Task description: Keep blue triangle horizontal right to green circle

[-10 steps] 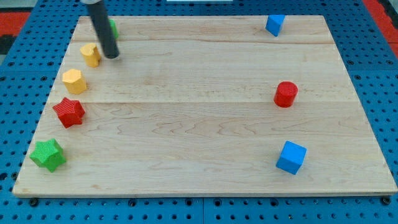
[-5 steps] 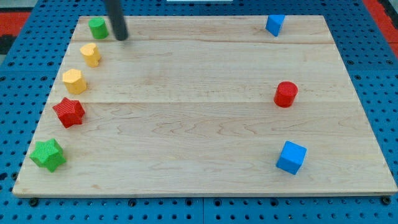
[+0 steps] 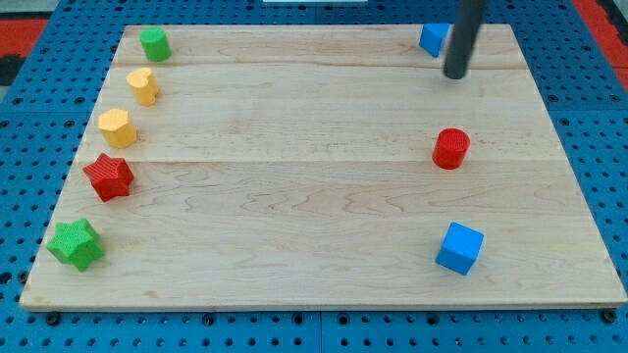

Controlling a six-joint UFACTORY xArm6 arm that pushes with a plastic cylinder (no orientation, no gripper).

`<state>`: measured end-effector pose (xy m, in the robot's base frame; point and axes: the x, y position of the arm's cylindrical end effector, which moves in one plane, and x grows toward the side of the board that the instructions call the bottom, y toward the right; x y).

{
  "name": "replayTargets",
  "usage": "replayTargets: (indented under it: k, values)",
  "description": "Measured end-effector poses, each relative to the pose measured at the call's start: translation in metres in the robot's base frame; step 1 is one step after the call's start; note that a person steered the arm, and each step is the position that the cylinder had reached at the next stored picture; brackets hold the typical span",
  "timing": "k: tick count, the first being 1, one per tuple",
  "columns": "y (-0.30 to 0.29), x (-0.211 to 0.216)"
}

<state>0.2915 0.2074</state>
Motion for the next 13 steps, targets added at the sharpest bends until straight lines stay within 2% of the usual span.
replayTargets:
  k: [1, 2, 3, 4, 5, 7, 8, 9, 10, 12, 13]
  values:
    - [0.007, -0.061]
    - [-0.03, -0.074]
    - [-0.131, -0.072]
    - [-0.169, -0.072]
    - [-0.127, -0.095]
    - [-0.271, -0.085]
    - [-0.278, -0.078]
    - [-0.352, -0.061]
    - [-0.392, -0.035]
    - [-0.286, -0.037]
    - [-0.27, -0.04]
